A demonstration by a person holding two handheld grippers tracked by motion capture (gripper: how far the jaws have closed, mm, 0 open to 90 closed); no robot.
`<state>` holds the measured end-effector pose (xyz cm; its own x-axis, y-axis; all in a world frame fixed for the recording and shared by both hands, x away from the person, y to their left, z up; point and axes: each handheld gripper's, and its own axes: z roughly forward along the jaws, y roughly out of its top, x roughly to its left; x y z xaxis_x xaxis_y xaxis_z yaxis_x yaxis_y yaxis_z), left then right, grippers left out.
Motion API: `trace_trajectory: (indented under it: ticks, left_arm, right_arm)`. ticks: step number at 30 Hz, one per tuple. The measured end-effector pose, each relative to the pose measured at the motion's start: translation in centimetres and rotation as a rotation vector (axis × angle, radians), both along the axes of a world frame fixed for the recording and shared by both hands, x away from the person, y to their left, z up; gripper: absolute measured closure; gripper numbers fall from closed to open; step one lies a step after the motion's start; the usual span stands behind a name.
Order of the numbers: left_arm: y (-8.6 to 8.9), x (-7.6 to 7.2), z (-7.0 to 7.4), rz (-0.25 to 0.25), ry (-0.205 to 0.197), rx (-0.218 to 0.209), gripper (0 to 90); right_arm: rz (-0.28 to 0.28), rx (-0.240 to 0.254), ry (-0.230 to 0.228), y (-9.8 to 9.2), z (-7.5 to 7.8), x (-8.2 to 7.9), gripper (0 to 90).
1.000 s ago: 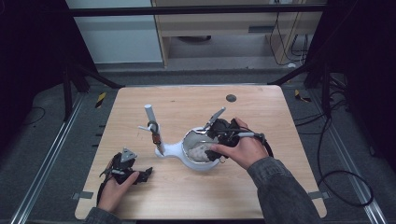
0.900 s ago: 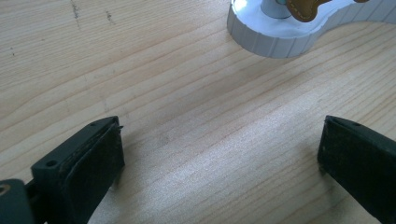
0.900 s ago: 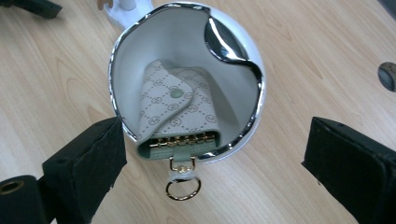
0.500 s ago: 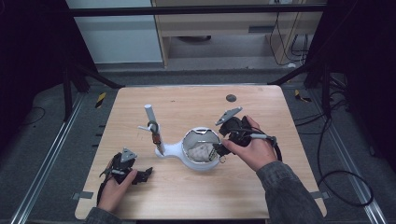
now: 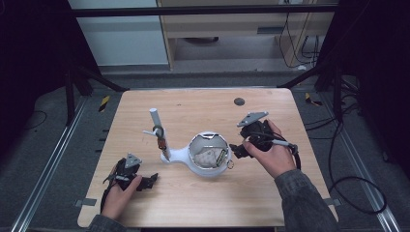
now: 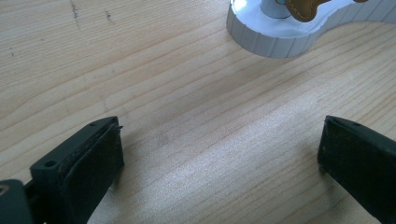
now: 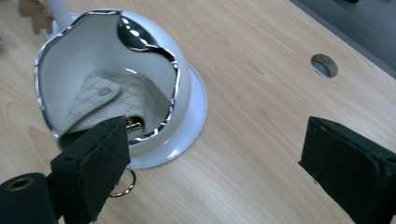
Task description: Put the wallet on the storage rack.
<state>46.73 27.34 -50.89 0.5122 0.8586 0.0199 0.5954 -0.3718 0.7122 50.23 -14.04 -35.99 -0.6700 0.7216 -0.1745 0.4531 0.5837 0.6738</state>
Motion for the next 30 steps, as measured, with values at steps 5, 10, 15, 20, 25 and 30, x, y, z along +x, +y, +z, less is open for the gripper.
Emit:
trace_trajectory:
  ticks: [5,10,15,20,25,30]
  left_arm:
    - [0.0,0.0,0.0,0.000,0.000,0.000,0.0]
    - [0.0,0.0,0.0,-0.001,-0.001,0.002,0.0]
    - [0.0,0.0,0.0,0.001,0.000,0.001,0.0]
    - [0.0,0.0,0.0,0.001,0.000,0.000,0.0]
    - [0.0,0.0,0.0,-0.001,-0.001,0.001,0.0]
    - [0.0,0.0,0.0,-0.001,0.000,0.001,0.0]
  right_arm:
    - [-0.044,0.040,-0.023,-0.9,0.0,0.2,7.2]
    - [-0.072,0.061,-0.030,-1.8,-0.6,0.0,7.0]
    - [-0.129,0.100,-0.035,-3.4,-1.7,0.1,7.3]
    - [-0.173,0.130,-0.027,-4.9,-3.1,0.3,7.8]
    - [-0.192,0.139,-0.005,-6.1,-4.5,0.6,6.7]
    - [-0.225,0.140,0.004,-7.0,-5.5,1.2,5.1]
